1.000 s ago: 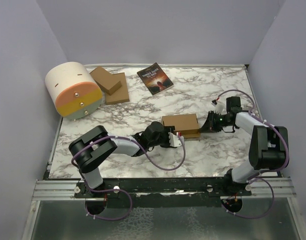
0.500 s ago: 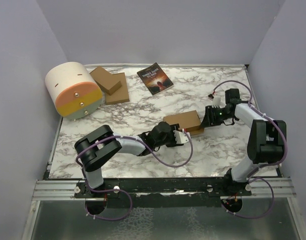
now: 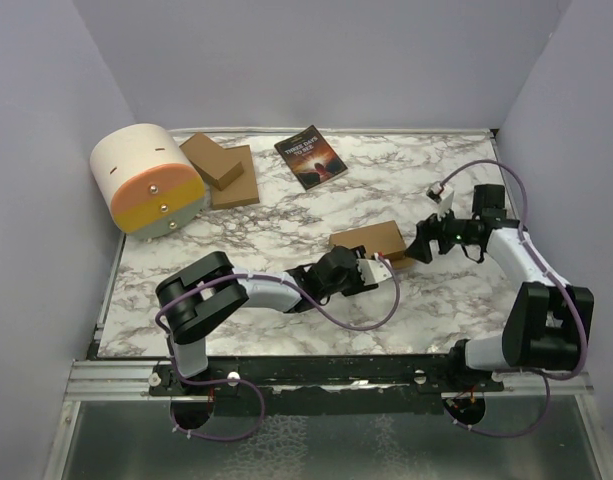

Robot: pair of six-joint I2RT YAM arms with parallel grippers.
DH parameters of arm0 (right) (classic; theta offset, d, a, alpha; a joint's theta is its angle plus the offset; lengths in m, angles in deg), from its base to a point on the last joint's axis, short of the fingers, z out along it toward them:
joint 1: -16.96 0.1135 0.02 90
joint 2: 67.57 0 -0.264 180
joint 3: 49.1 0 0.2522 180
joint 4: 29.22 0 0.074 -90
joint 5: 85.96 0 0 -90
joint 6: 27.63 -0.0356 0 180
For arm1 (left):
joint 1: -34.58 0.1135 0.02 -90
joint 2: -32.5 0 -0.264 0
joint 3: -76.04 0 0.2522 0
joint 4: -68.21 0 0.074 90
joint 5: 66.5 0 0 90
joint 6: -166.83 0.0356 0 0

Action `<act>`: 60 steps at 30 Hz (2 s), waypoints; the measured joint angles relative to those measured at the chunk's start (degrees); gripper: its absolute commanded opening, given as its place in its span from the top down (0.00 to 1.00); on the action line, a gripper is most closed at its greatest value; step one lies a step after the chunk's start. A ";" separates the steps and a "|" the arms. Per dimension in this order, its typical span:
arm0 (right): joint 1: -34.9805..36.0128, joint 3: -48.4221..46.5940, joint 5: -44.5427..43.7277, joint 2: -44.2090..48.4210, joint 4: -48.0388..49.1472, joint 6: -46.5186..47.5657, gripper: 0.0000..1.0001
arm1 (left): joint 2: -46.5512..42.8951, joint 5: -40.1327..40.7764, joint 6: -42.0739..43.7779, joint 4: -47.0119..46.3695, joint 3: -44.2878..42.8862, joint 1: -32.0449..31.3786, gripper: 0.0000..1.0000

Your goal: Fold the paper box

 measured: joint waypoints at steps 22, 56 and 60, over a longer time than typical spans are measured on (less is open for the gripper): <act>-3.34 -1.95 -0.66 -15.80 -0.35 -3.02 0.57 | 0.39 3.52 -3.13 1.33 -1.16 -1.27 0.43; -1.09 -0.87 0.90 -14.03 -1.51 1.36 0.94 | 1.31 4.24 -4.92 2.75 -2.95 -1.75 0.43; -1.09 -0.04 0.66 -13.16 -1.03 1.73 0.94 | 1.49 4.31 -5.55 3.02 -3.32 -1.75 0.43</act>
